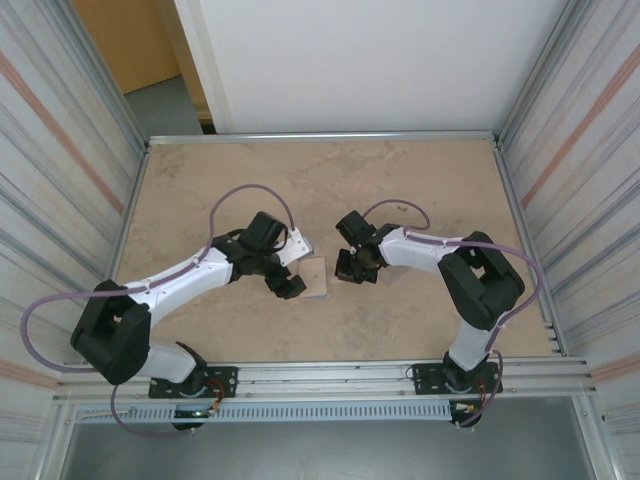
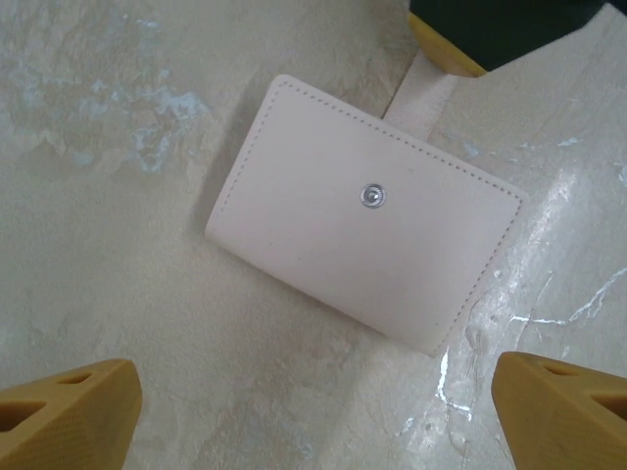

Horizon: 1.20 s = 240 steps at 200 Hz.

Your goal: Put the credit cards into the card holder

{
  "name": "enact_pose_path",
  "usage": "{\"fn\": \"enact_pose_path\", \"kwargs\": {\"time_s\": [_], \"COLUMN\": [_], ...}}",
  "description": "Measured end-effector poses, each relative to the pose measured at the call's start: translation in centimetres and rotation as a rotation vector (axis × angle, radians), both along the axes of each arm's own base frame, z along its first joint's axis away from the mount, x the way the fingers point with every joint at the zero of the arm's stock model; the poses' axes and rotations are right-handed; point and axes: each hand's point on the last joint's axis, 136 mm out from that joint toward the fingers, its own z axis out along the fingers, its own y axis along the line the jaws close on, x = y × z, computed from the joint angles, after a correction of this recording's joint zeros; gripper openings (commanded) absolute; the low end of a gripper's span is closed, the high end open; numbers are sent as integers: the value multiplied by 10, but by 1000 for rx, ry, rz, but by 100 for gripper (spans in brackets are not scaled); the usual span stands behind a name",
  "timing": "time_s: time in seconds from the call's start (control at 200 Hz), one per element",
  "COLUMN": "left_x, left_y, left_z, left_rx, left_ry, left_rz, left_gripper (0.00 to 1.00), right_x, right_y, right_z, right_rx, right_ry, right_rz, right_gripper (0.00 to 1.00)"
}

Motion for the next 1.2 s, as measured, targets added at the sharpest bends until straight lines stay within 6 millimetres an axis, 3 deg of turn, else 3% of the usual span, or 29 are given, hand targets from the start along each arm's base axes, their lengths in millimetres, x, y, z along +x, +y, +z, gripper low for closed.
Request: {"fn": "enact_pose_path", "kwargs": {"time_s": [0.416,0.697,0.952,1.203], "left_x": [-4,-8,-8,5], "left_y": [-20,-30,-27,-23], "left_z": [-21,-24,-45,-45], "left_rx": [115,129,200,233], "left_ry": [-120,-163,-156,-204], "left_rz": [-89,-146,-154,-104], "left_gripper": [96,99,99,99], "right_x": [2,1,2,3], "right_y": [1,2,4,6], "right_z": [-1,-1,-2,-2], "right_rx": [8,19,30,43], "right_ry": [-5,-2,-9,-15], "right_rz": [-1,2,2,4], "right_gripper": [0,0,0,0]}}
